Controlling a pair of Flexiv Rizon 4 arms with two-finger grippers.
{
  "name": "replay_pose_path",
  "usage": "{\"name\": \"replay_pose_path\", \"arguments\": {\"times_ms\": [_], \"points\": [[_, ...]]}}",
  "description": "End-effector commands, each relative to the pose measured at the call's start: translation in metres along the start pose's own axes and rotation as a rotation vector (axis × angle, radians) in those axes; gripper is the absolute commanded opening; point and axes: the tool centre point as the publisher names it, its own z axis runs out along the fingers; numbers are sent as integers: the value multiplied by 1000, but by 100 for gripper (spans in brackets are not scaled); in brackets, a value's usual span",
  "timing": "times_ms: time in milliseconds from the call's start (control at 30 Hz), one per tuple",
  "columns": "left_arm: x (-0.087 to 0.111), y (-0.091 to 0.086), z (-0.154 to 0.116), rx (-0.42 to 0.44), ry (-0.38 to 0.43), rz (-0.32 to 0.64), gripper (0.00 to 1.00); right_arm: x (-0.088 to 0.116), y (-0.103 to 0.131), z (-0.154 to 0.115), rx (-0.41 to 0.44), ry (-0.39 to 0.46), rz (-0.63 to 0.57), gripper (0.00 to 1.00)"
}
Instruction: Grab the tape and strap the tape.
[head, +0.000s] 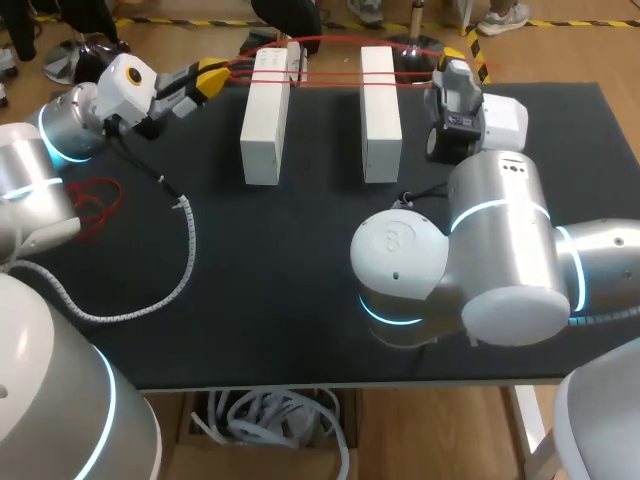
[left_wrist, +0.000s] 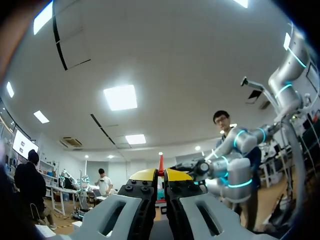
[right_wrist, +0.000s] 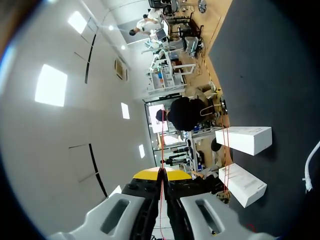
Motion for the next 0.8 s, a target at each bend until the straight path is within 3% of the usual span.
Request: {"name": "replay_pose_path", "arguments": {"times_ms": [33,300,400,800], "points": [[-3,-14,8,-308,65,-48,0,3,0,0,-2,-7,-2,0],[3,-13,22,-712,129,-201,0,3,0,0,-2,-7,-2,0],[6,-11,26,-820,148,-252,0,3,0,0,-2,-7,-2,0],[17,-5,38,-1119,81,-362,0,3,0,0,-2,-7,-2,0]]}}
